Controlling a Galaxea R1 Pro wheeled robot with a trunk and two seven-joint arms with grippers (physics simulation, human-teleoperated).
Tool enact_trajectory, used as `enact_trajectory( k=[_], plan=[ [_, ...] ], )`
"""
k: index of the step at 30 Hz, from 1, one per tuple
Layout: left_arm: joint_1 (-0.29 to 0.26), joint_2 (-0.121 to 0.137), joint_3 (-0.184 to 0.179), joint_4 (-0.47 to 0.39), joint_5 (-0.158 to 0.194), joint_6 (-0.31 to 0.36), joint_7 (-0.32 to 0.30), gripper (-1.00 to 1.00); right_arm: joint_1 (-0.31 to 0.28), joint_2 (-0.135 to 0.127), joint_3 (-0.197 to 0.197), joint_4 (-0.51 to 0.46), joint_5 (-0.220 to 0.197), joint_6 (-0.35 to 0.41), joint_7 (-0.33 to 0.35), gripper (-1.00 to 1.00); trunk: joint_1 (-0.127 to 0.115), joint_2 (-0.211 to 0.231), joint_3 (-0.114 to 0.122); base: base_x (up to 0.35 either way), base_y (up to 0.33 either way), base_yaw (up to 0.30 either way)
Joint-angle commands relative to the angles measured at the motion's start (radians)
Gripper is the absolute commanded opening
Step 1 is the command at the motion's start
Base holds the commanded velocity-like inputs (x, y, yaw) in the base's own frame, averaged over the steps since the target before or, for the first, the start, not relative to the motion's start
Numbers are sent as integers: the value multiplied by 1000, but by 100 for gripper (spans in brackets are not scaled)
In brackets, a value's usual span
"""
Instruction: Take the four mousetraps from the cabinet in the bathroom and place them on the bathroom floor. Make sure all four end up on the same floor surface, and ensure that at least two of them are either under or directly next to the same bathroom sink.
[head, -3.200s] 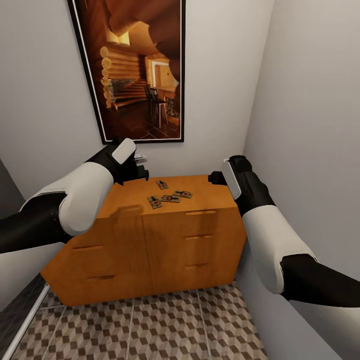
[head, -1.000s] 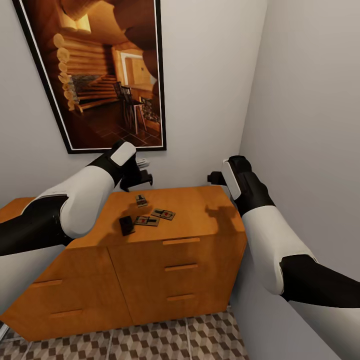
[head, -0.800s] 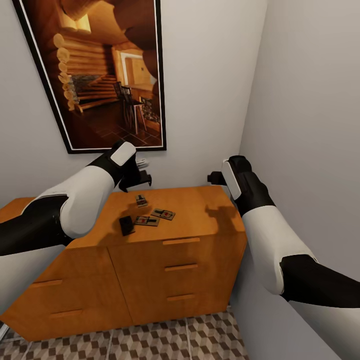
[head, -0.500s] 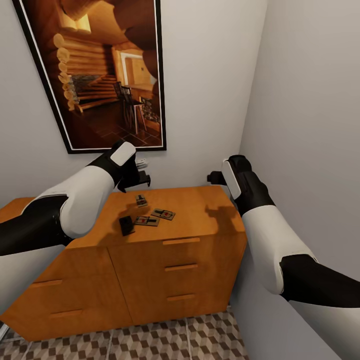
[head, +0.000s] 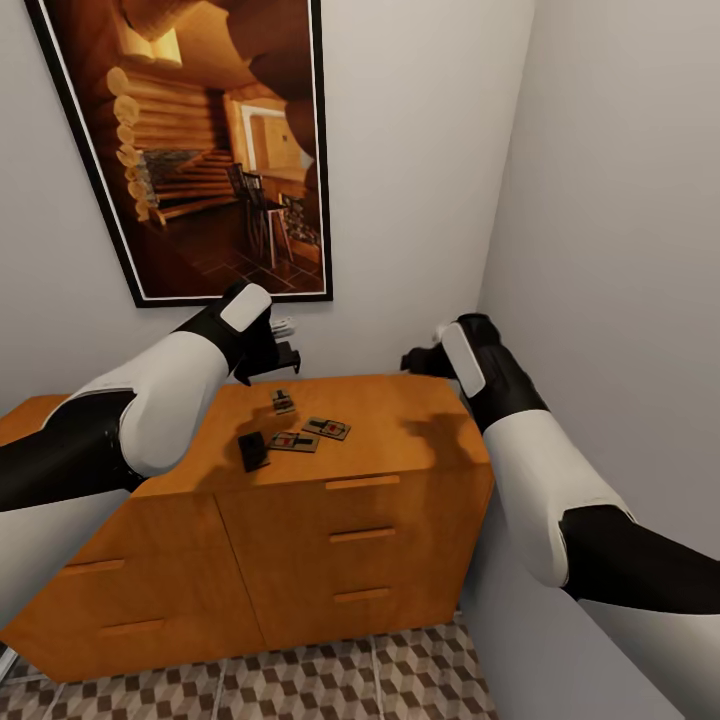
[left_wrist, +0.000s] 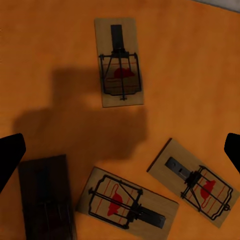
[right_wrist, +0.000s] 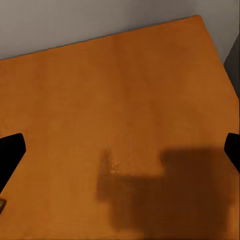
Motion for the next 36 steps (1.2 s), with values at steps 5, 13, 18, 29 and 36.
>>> enact_trajectory(
  k=[5,13,18,29,36],
  plan=[
    [0,0,8,-2,2,3,12,100,-2,0,68,23,-66,1,-10,100,0,-1,-1,0,0,0],
    [0,-1,8,26,2,2,17,100,-1,3,169,31,-85,0,-11,100,0,-1,-1,0,0,0],
    [0,1,8,94,0,-6,29,100,-1,5,188,33,-88,-1,-11,100,0,-1,-1,0,0,0],
    [0,2,8,125,0,-44,77,100,0,5,197,47,-89,-2,-12,100,0,-1,-1,0,0,0],
    [0,2,13,132,3,-95,130,100,0,5,197,54,-89,-2,-13,100,0,-1,-1,0,0,0]
  ],
)
